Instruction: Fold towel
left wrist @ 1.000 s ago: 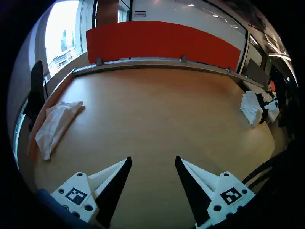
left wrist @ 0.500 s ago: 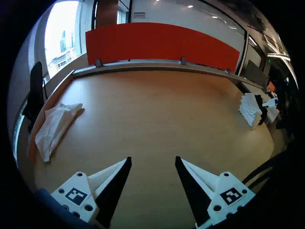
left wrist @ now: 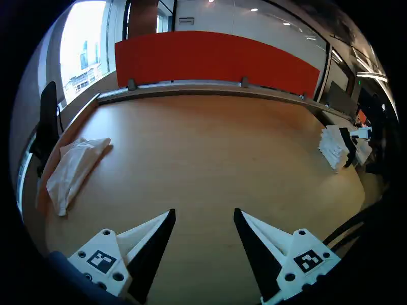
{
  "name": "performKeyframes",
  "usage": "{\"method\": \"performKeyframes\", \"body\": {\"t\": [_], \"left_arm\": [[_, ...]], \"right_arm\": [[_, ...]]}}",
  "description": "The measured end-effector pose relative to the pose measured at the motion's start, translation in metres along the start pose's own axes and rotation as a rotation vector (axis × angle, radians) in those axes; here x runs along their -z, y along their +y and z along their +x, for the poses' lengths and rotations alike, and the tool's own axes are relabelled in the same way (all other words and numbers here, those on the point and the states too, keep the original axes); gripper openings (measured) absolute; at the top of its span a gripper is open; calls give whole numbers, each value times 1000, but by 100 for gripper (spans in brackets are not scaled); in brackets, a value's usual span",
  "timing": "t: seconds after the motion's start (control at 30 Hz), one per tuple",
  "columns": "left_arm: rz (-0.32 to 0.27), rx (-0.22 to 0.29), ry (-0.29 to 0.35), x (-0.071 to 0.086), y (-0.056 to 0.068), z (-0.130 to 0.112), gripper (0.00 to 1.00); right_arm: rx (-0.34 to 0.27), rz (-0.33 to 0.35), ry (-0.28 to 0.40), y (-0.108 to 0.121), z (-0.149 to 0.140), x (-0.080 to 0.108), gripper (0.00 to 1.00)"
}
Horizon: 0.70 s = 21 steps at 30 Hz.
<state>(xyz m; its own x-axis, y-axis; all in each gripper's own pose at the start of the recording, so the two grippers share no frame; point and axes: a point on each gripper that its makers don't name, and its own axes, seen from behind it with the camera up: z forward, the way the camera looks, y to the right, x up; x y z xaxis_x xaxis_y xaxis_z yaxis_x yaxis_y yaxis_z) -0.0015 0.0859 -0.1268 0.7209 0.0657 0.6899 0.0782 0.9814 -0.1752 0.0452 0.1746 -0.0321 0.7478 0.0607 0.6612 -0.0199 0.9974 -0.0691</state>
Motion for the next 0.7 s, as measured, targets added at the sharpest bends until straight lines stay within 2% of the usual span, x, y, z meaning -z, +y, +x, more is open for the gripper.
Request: {"method": "performKeyframes", "body": {"t": [0.3,0.7], "left_arm": [[1,0,13,3,-2,5,84],[13,4,39,6,-8,13,84]], "right_arm": [[13,-6,165,-19,34,15,100],[28,-23,424,-40,81,50,100]]}}
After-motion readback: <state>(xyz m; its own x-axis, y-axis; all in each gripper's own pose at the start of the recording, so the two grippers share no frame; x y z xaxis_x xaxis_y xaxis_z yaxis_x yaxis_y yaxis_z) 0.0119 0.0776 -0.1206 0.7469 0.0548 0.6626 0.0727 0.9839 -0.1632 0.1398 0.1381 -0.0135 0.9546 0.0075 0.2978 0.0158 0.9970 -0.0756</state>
